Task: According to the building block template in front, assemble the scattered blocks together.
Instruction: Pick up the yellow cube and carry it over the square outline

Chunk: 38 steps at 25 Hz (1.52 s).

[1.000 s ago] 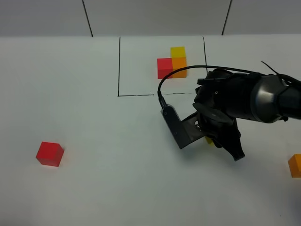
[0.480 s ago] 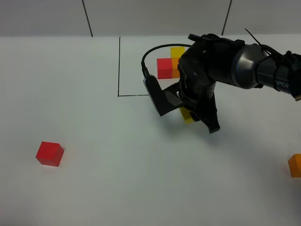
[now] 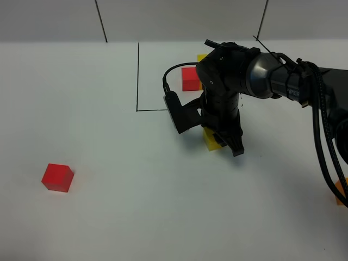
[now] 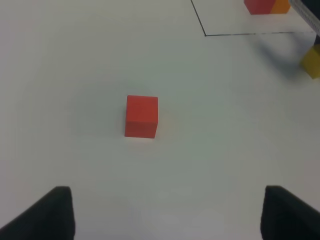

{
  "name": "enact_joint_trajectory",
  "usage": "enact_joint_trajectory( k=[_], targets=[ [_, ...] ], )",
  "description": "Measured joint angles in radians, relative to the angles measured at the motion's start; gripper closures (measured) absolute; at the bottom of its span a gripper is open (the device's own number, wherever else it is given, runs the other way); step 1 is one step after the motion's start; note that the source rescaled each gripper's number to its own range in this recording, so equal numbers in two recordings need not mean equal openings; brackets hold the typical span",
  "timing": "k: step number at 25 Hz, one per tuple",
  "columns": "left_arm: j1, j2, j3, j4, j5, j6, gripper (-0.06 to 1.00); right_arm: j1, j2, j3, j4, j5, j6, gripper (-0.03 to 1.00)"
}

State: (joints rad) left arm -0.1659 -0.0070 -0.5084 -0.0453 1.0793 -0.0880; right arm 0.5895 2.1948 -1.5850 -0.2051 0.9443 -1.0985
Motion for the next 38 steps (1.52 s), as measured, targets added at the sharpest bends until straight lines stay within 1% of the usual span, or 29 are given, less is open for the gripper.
enact_joint_trajectory(
  k=[9, 17, 26, 38],
  targets=[
    [0.000, 0.000, 0.000, 0.000, 0.000, 0.000, 0.29, -0.060, 0.000, -0.011, 0.080, -0.002, 0.060, 0.97],
    [0.000, 0.000, 0.000, 0.000, 0.000, 0.000, 0.29, -0.064, 0.002, -0.011, 0.130, -0.002, 0.065, 0.97],
    [0.000, 0.000, 0.000, 0.000, 0.000, 0.000, 0.29, -0.064, 0.002, -0.011, 0.139, -0.035, 0.124, 0.97],
    [0.000, 0.000, 0.000, 0.000, 0.000, -0.001, 0.29, -0.064, 0.002, -0.011, 0.120, -0.040, 0.128, 0.97]
  ],
)
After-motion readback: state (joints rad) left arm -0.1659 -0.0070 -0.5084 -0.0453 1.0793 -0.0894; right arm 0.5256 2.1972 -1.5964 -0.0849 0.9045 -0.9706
